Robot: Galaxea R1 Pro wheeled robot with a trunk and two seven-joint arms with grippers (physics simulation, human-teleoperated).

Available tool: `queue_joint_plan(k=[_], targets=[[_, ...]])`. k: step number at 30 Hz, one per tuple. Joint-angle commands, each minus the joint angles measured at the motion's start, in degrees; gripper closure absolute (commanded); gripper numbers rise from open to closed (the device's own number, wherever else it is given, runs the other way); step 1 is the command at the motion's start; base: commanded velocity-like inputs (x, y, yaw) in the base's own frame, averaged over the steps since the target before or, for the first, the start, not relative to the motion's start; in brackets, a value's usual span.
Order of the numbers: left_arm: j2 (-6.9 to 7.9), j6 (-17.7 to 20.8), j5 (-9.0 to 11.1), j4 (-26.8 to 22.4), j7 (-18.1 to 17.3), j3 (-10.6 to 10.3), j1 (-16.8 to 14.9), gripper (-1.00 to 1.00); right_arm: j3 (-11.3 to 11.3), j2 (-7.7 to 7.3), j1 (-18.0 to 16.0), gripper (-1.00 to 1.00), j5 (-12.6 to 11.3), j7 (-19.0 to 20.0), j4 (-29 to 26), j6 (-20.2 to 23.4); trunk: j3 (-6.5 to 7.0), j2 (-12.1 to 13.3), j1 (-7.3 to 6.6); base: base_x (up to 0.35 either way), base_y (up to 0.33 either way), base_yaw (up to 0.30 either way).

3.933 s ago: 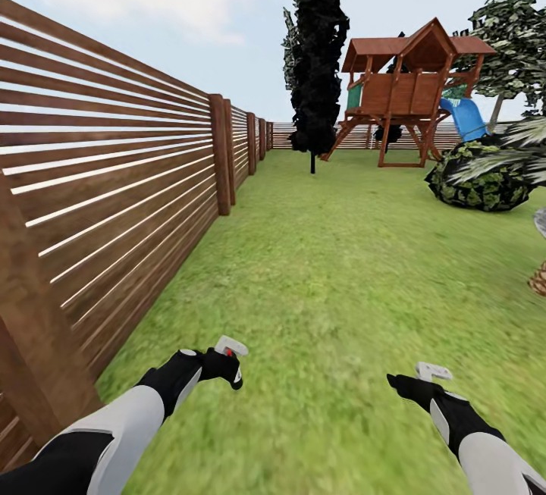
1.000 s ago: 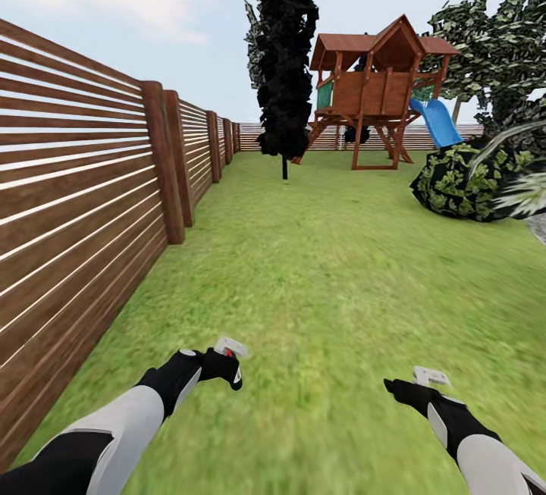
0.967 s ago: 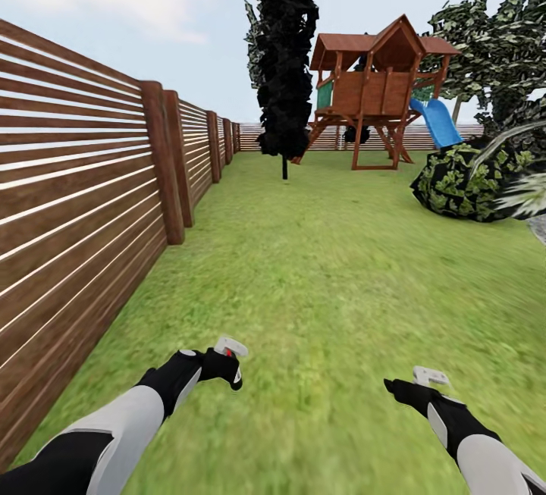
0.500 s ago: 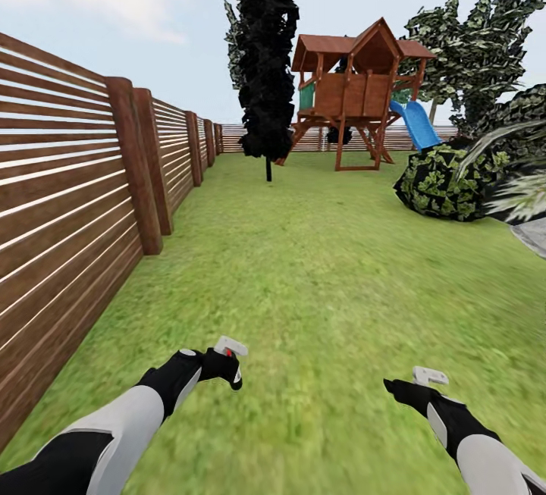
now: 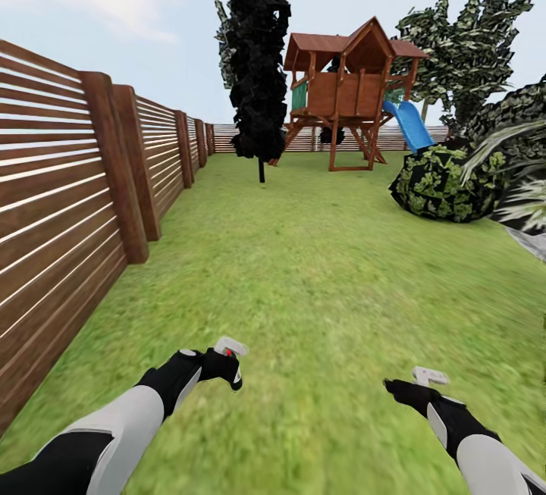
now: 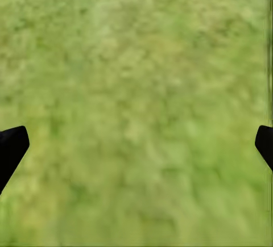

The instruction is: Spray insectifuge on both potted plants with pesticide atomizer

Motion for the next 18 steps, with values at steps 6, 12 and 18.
queue_joint_plan(k=[6, 12, 18], targets=[[0.01, 0.4, 0.0, -0.2, -0.1, -0.1, 0.0, 1.0, -0.5, 0.04, 0.0, -1.0, 0.5, 0.4, -0.1, 0.3, -0.06, 0.0, 0.02, 0.336, 0.0, -0.211], [0.01, 0.4, 0.0, -0.2, -0.1, -0.1, 0.0, 1.0, -0.5, 0.04, 0.0, -1.0, 0.5, 0.4, -0.1, 0.3, -0.06, 0.0, 0.02, 0.336, 0.0, -0.034], [0.01, 0.4, 0.0, -0.2, -0.1, -0.1, 0.0, 1.0, -0.5, 0.02, 0.0, -1.0, 0.5, 0.4, -0.1, 0.3, -0.06, 0.0, 0.02, 0.336, 0.0, -0.002]])
